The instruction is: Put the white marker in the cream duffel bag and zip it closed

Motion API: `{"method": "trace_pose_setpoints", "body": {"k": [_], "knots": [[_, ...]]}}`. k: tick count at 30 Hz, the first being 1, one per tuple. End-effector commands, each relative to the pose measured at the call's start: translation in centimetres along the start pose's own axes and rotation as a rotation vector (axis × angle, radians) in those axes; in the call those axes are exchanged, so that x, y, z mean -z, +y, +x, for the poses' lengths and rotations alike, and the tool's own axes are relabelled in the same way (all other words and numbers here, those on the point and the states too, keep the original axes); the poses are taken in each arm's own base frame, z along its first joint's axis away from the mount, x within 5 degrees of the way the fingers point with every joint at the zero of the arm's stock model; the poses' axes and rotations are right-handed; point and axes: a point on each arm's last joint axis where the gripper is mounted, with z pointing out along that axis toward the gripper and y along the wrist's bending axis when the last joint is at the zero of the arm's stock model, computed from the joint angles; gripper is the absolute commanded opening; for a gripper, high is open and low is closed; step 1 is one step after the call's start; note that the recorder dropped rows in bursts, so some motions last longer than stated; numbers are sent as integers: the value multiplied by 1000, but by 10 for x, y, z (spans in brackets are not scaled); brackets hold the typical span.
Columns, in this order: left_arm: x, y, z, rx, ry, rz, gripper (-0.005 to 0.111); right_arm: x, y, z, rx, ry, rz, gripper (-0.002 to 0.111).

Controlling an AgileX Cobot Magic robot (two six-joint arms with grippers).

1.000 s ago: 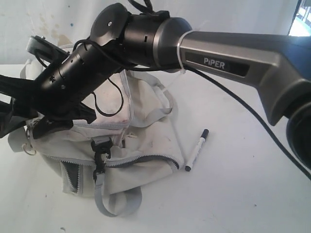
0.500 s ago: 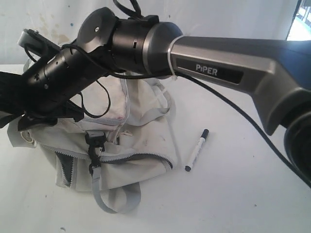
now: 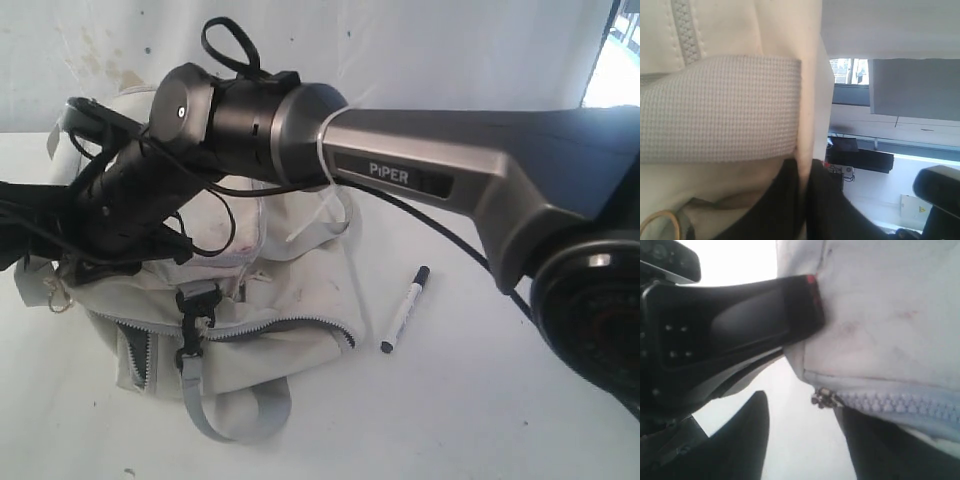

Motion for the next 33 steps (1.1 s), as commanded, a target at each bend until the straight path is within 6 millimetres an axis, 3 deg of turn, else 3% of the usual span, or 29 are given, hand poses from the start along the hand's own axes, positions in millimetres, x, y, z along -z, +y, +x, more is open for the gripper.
{"method": "trace_pose_setpoints", "body": {"k": [1,9,24,33], "knots": [[1,-2,1,-17,11,23,0,-6,-5,0,5,-8,18,43],[1,-2,1,-20,17,19,0,-7,-5,-2,-30,-36,12,18],[1,-1,2,-22,22,13,0,-7,0,-6,-167,-70,-49,18],[1,1,1,-30,16,-10,0,-6,1,-5,-172,-58,-52,31]]}}
